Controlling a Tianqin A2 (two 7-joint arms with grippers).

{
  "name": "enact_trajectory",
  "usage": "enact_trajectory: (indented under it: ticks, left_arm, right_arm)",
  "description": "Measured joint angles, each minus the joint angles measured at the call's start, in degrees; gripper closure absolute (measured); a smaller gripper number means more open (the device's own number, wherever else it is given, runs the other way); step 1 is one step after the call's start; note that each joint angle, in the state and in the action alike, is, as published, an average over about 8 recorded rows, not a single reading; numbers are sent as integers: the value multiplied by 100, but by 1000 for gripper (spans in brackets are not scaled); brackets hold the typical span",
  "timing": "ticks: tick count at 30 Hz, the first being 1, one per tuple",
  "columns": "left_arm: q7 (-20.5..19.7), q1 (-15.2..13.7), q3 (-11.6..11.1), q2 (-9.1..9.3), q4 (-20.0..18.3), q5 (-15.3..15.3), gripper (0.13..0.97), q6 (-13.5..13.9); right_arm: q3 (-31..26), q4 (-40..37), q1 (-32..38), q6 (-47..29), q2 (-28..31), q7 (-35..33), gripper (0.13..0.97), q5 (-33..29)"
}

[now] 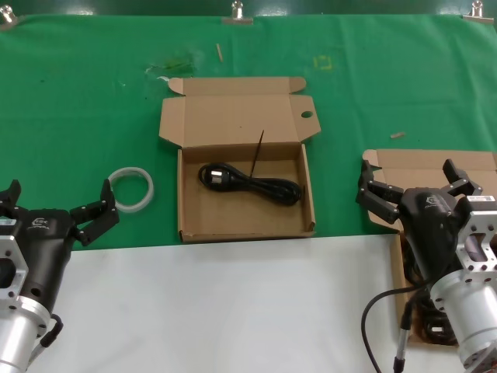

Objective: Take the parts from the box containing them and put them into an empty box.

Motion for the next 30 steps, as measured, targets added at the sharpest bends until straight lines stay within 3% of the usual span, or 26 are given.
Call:
enact_trajectory:
  ticks: [30]
  left_arm:
    - [0, 0, 0, 0, 0, 0, 132, 0]
  right_arm:
    - [0, 0, 0, 0, 0, 0, 129, 0]
